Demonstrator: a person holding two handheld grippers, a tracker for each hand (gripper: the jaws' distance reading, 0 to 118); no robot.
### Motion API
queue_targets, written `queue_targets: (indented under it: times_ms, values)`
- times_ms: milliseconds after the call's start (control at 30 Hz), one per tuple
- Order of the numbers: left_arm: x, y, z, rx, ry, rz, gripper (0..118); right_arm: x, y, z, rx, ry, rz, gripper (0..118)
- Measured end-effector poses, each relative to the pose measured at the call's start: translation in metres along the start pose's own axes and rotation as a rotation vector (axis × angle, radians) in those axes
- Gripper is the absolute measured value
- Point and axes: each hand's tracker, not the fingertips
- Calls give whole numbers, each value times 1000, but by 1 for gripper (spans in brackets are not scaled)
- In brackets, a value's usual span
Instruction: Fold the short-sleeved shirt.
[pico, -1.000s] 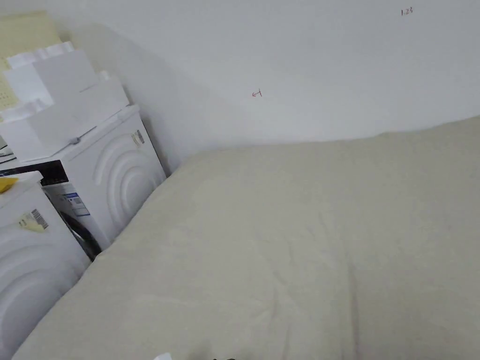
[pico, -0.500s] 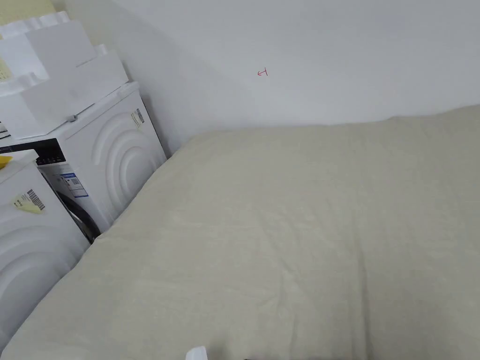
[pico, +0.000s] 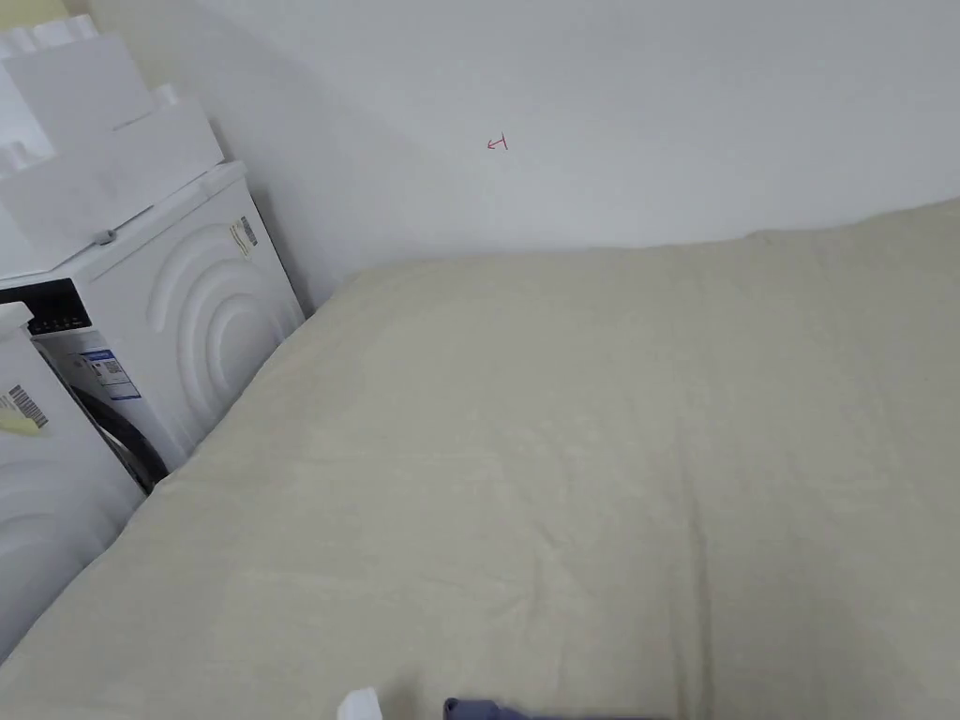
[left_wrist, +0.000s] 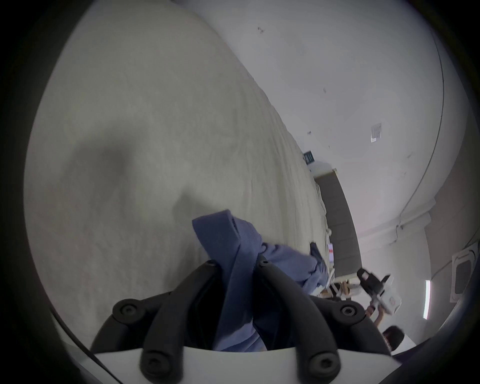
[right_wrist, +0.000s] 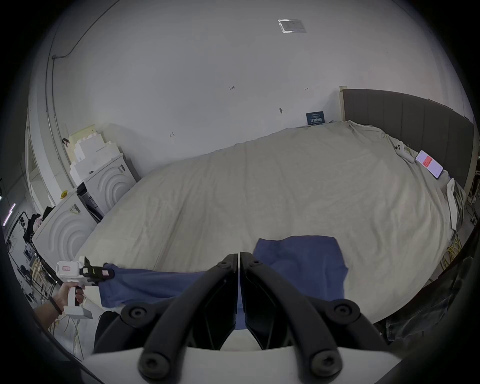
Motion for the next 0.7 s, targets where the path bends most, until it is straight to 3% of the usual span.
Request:
queue_targets:
  times_ms: [167,400,467,600,700]
  values:
    - [-9,41,37,105,111,-16,15,2,0,-1,-5,-14,1,1]
    - [25,91,82,92,475,-160,15,6,-5,-11,-19,-8,-29,1]
    - [67,71,74,65,470,-310,16,7,-7,-13,-16,-3,-38,1]
    - [140,15,33,95,424,-286,16,9,-9,-16,-15,15,-55,1]
    - [174,-25,-26,46,415,-379,16,11,-11,-14,-17,27,-59,1]
